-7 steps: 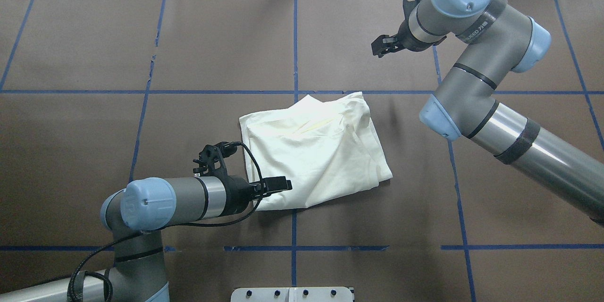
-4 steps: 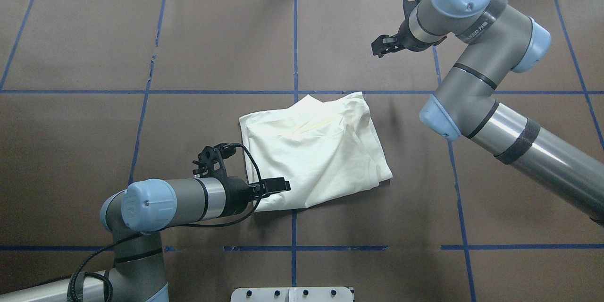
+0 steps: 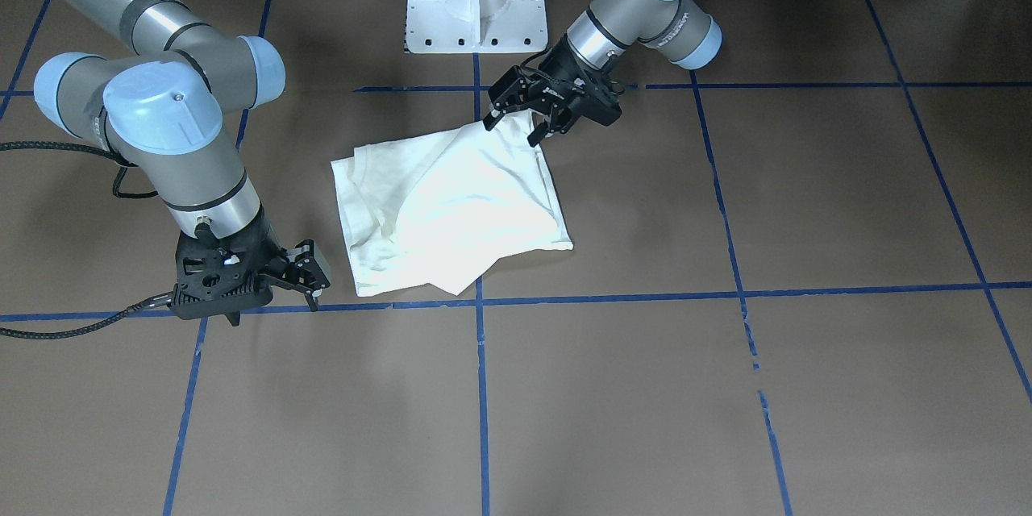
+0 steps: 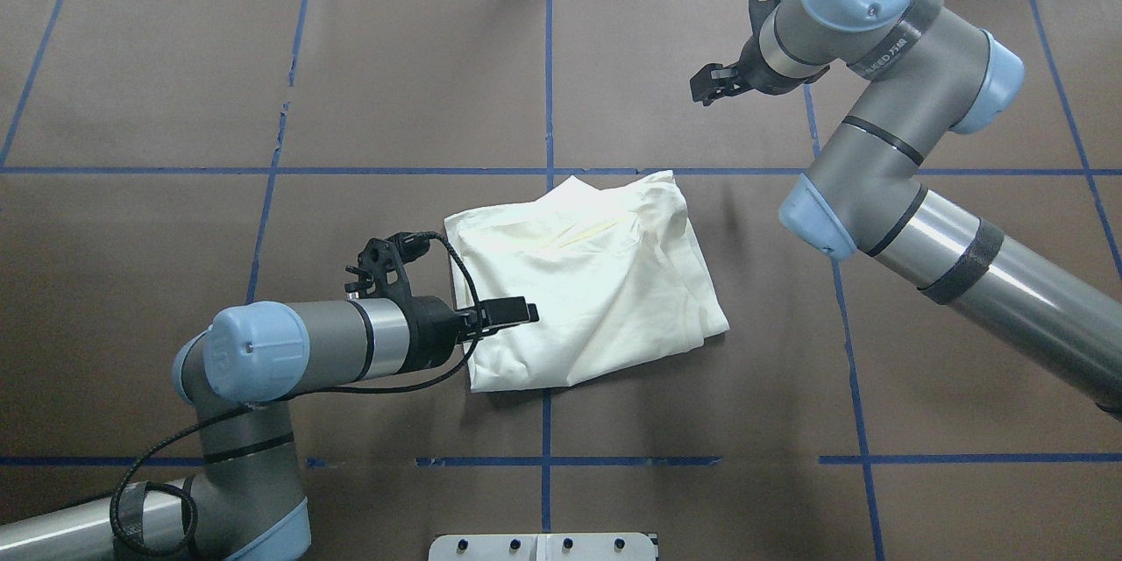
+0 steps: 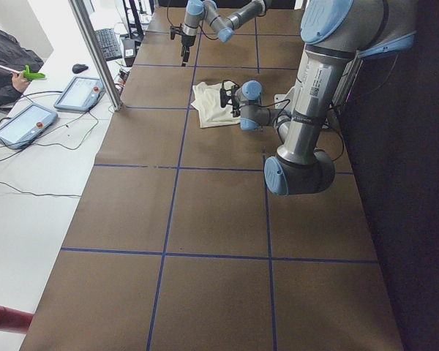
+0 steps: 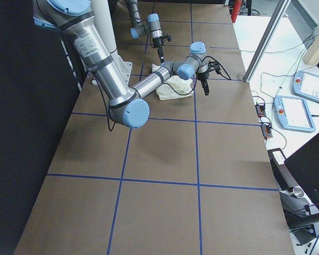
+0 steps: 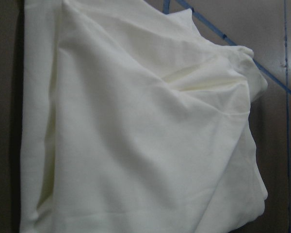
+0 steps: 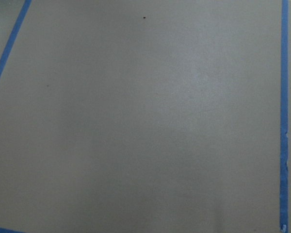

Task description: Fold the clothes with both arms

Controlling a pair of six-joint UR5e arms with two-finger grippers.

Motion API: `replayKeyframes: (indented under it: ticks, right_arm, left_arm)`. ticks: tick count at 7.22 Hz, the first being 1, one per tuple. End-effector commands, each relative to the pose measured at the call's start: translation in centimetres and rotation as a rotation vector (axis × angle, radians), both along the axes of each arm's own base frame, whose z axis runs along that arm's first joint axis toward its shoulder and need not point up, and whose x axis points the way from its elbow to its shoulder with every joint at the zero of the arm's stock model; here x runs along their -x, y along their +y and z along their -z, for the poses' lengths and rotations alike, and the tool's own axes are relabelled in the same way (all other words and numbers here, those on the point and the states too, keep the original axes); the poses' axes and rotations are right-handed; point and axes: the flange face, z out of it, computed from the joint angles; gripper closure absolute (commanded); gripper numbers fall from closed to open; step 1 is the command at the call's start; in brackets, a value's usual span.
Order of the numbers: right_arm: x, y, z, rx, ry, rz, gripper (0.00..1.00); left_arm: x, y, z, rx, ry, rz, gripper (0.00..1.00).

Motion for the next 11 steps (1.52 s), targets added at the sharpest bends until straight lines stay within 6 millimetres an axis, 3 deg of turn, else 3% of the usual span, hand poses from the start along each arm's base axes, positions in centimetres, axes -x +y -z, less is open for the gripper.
replayKeyframes:
  ticks: [1, 2, 3, 4, 5, 11]
  right_arm:
    - [-0.1, -0.1, 0.0, 0.000, 0.000, -0.002, 0.00]
    - [-0.1, -0.1, 0.0, -0.001, 0.000, -0.001, 0.00]
    - [-0.1, -0.1, 0.0, 0.000, 0.001, -0.001, 0.00]
    - [-0.1, -0.1, 0.0, -0.001, 0.000, -0.001, 0.00]
    - [-0.2, -0.1, 0.0, 0.000, 0.001, -0.002, 0.00]
    - [-0.2, -0.1, -0.1, 0.000, 0.001, -0.002, 0.00]
  left_arm:
    - [1.2, -2.5, -0.3, -0.071, -0.037, 0.040, 0.00]
    - [-0.1, -3.0, -2.0, -0.052, -0.065, 0.042, 0.00]
    - [-0.9, -3.2, -2.3, -0.036, -0.069, 0.041, 0.02]
    - [-1.7, -3.4, -3.0, 0.039, -0.059, 0.045, 0.17]
    - [-1.8, -3.3, -2.5, 0.066, -0.041, 0.048, 0.23]
    - [-2.0, -3.6, -4.1, 0.067, -0.073, 0.045, 0.26]
